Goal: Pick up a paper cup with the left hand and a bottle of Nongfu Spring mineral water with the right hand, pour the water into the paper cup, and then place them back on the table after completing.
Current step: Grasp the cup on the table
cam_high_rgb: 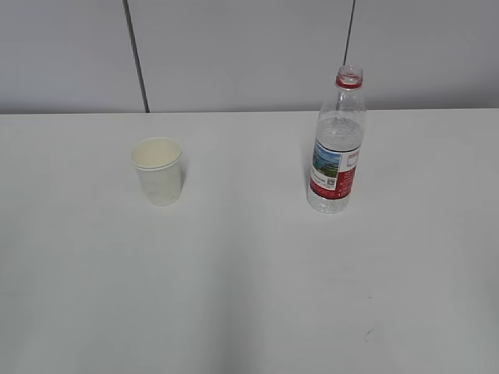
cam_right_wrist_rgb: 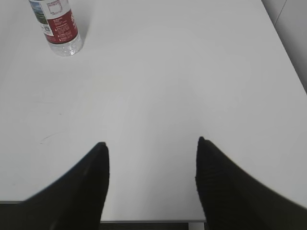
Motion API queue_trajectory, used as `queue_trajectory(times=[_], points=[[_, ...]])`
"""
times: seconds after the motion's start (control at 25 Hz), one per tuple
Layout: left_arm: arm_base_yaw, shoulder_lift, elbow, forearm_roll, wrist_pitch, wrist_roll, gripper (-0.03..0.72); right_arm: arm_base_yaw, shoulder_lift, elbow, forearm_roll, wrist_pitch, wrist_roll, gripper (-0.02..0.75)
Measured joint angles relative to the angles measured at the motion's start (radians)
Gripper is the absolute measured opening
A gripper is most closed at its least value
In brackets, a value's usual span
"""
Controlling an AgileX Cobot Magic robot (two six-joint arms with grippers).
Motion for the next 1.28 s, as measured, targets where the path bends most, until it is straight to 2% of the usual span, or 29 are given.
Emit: queue_trajectory(times=[0.56,0.88,1.08,1.28], points=[[0.000,0.000,0.000,0.000,0.000,0.000,0.311,0.000,0.000,-0.014,-0.002,-0.035,0.000,0.428],[0.000,0.000,-0.017,0.000,-0.026,0.000,0.311,0.000,0.186,-0.047,-0.006,-0.322,0.004,0.428],[0.000,0.073,-0.087,0.012,-0.239,0.000,0.311,0.000,0.365,-0.047,-0.006,-0.550,0.025,0.428],[0.000,0.282,-0.091,0.024,-0.463,0.000,0.311,0.000,0.536,-0.047,-0.006,-0.730,0.072,0.428]])
